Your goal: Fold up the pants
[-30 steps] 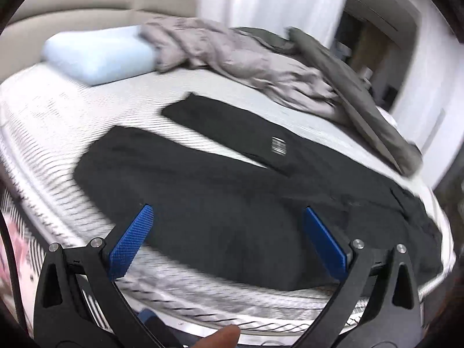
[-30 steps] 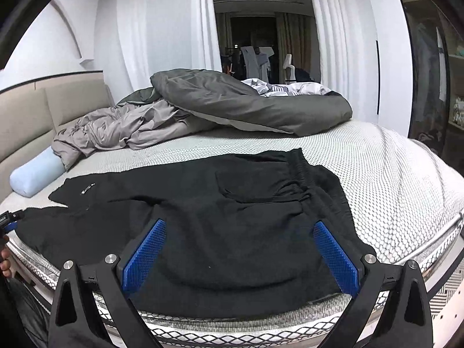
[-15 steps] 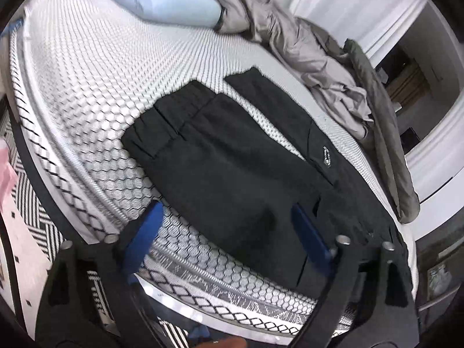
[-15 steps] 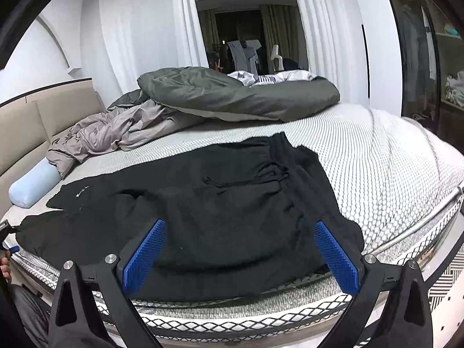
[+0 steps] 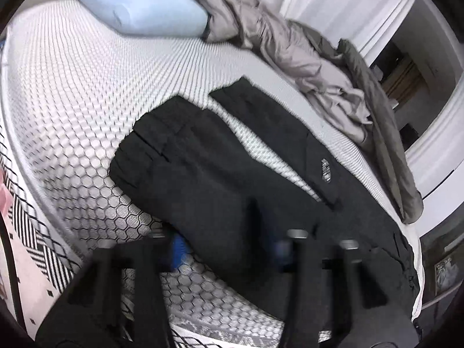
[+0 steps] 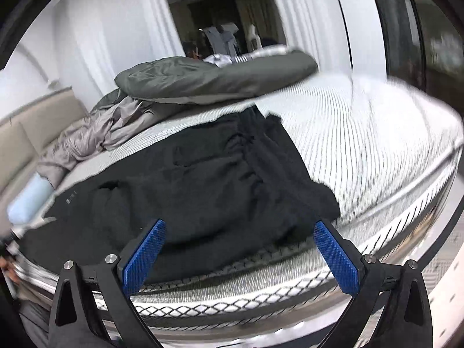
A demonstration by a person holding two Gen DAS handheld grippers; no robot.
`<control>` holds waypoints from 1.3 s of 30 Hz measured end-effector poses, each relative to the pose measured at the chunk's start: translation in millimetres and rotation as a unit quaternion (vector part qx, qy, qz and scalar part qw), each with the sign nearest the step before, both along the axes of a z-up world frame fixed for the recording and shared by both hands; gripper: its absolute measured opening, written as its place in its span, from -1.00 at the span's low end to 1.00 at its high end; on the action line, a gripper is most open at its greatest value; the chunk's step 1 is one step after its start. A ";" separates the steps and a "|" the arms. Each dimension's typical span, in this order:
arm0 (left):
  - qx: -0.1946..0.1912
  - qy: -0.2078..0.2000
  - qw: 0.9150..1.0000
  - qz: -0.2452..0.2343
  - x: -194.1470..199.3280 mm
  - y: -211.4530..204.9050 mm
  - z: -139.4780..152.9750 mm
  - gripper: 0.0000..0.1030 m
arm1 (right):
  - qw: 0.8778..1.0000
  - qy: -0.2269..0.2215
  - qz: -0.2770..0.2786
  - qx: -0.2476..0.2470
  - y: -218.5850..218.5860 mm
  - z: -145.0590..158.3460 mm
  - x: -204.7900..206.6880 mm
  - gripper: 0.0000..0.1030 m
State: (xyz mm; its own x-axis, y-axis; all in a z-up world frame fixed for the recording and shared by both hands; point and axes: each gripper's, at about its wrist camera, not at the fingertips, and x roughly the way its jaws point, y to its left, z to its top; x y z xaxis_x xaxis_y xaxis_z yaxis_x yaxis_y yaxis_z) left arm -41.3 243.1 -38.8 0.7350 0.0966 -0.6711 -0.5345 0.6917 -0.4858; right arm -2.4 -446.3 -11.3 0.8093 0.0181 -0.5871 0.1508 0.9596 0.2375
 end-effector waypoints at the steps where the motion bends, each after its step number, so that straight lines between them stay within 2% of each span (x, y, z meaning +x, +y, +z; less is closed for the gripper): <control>1: -0.007 -0.002 1.000 -0.002 2.9 2.4 -1.7 -0.64 | 0.999 0.012 -0.003 0.030 -9.0 -4.5 2.3 1.00; 2: -0.009 -0.007 1.000 0.000 2.7 4.6 -1.4 -0.69 | 0.998 0.021 -0.001 0.059 -17.4 -9.0 5.0 0.98; 4: 0.001 -0.015 1.000 0.004 -0.5 5.7 1.6 -0.80 | 0.995 0.022 0.001 0.101 -29.3 -15.2 9.0 0.81; 8: -0.004 -0.020 1.000 0.012 2.9 9.9 3.3 -0.88 | 0.981 0.017 -0.001 0.191 -49.4 -26.3 23.0 0.80; 9: -0.005 -0.021 1.000 0.013 4.9 10.6 4.3 -0.89 | 0.978 0.011 -0.015 0.210 -56.3 -28.1 26.5 0.71; 10: -0.005 -0.021 1.000 0.014 7.5 10.4 7.1 -0.91 | 0.976 0.005 -0.032 0.216 -61.7 -27.8 29.2 0.40; 12: 0.001 -0.027 1.000 0.010 13.1 9.0 15.1 -0.92 | 0.977 0.005 -0.069 0.204 -68.0 -23.2 38.5 -0.07; 15: 0.016 -0.035 0.999 0.004 13.7 5.5 26.3 -0.92 | 0.983 0.001 -0.056 0.172 -59.2 -9.1 52.3 -0.58; 16: 0.016 -0.032 0.999 0.003 12.1 6.5 24.8 -0.92 | 0.988 -0.010 -0.053 0.142 -52.7 0.6 52.7 -0.61; 18: 0.003 -0.024 1.000 0.000 7.1 11.8 15.0 -0.92 | 0.991 -0.011 -0.056 0.121 -51.0 7.0 49.3 -0.62; 20: -0.023 -0.016 1.000 -0.005 2.9 20.2 0.3 -0.92 | 0.988 0.005 -0.067 0.140 -61.5 -2.7 40.9 -0.62; 22: -0.050 -0.018 0.999 -0.008 -1.3 28.0 -8.8 -0.92 | 0.981 0.033 -0.062 0.181 -73.0 -24.1 35.7 -0.56; 26: -0.029 -0.019 0.999 -0.015 -0.4 26.6 -2.8 -0.92 | 0.976 0.016 -0.035 0.212 -73.6 -37.0 16.3 -0.33; 28: -0.024 -0.020 0.999 -0.012 3.0 24.1 -0.3 -0.92 | 0.974 -0.001 -0.023 0.225 -70.8 -34.3 16.2 -0.03; 30: -0.031 -0.020 0.999 -0.008 5.0 24.9 -1.8 -0.92 | 0.973 -0.003 -0.016 0.231 -66.7 -33.9 21.3 -0.02; 32: -0.037 -0.018 0.999 -0.002 6.3 25.9 -3.3 -0.92 | 0.973 0.007 -0.028 0.228 -64.2 -35.5 33.0 -0.08; 33: -0.039 -0.020 0.999 -0.001 3.1 25.7 -4.0 -0.92 | 0.973 0.016 -0.038 0.226 -64.3 -37.3 37.3 -0.46; 34: -0.041 -0.023 0.999 -0.002 -0.2 25.3 -3.3 -0.92 | 0.972 0.022 -0.050 0.227 -65.8 -38.3 37.5 -0.69; 36: -0.033 -0.026 0.999 -0.009 -8.4 22.9 0.6 -0.93 | 0.971 0.011 -0.050 0.235 -67.6 -33.7 29.2 -0.78; 39: -0.028 -0.028 0.999 -0.016 -18.1 23.3 4.4 -0.93 | 0.977 0.014 -0.054 0.208 -64.6 -24.3 14.8 -0.78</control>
